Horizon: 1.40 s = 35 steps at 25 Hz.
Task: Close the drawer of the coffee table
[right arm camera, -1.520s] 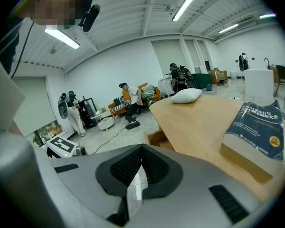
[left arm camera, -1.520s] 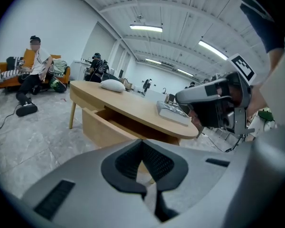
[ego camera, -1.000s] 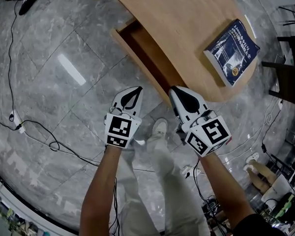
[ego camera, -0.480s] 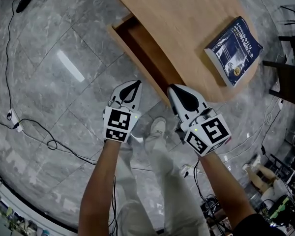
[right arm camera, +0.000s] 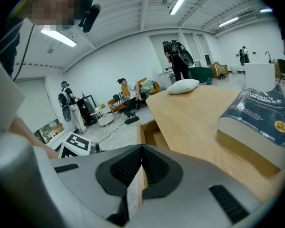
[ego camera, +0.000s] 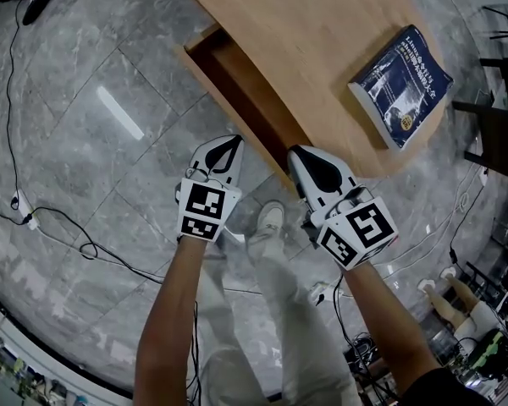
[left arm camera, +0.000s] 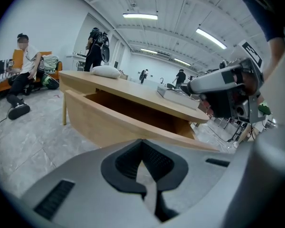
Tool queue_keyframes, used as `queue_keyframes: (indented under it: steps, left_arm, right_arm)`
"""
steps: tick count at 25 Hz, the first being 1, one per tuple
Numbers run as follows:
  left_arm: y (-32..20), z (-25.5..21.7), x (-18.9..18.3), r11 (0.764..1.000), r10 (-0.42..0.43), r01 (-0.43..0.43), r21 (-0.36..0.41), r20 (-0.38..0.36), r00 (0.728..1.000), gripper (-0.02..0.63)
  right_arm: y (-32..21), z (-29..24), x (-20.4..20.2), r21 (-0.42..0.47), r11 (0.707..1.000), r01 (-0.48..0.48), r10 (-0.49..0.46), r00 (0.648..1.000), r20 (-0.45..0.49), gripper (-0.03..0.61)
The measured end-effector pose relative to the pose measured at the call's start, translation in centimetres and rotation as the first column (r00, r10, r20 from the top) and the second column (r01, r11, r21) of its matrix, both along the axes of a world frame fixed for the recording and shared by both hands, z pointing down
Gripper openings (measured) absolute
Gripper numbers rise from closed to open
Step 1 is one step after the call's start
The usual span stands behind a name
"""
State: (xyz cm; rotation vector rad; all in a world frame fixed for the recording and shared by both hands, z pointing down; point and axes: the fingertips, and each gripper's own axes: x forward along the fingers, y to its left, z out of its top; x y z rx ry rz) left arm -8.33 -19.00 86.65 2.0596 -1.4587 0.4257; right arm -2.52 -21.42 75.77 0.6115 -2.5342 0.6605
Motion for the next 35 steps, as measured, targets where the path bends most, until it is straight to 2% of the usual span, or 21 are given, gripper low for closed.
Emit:
queue_keyframes:
  steps: [9, 26, 35]
  left_arm:
    - [-0.5, 0.7, 0.5, 1.000, 0.007, -0.007, -0.007, 0.005, 1.000, 0.002]
    - [-1.3, 0.6, 1.3, 0.997, 0.069, -0.066, -0.036, 0.087, 0.994, 0.002]
    - [-3.1, 0.6, 2.1, 0.996, 0.083, -0.080, -0.030, 0.089, 0.993, 0.002]
  right_arm:
    - [-0.4, 0.8, 0.9, -0.012, 1.000, -0.005, 0.005, 1.000, 0.000, 0.014]
    - [-1.3, 1.4, 2.5, -0.024, 0.999, -0.023, 0.024, 1.000, 0.006, 0.014]
    - [-1.7, 1.6, 3.0, -0.028, 0.999, -0.038, 0.038, 0.999, 0.009, 0.014]
